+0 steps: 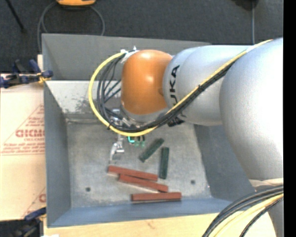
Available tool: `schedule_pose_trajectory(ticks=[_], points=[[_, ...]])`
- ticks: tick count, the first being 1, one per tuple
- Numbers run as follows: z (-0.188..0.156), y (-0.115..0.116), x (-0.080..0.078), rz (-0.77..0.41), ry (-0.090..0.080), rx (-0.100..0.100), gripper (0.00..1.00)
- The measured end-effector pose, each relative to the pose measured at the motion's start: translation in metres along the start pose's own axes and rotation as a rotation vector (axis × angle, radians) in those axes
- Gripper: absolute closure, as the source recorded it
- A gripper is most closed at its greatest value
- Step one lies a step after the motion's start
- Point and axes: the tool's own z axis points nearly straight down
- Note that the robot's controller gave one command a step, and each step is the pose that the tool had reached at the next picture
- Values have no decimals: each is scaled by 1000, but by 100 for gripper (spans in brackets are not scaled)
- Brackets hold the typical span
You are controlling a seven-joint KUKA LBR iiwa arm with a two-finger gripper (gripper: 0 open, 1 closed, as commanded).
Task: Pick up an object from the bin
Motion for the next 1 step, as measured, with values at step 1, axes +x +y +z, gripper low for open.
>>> schedule_pose_trajectory(ticks=[1], points=[[-5, 0, -2, 3, -7, -1, 0]])
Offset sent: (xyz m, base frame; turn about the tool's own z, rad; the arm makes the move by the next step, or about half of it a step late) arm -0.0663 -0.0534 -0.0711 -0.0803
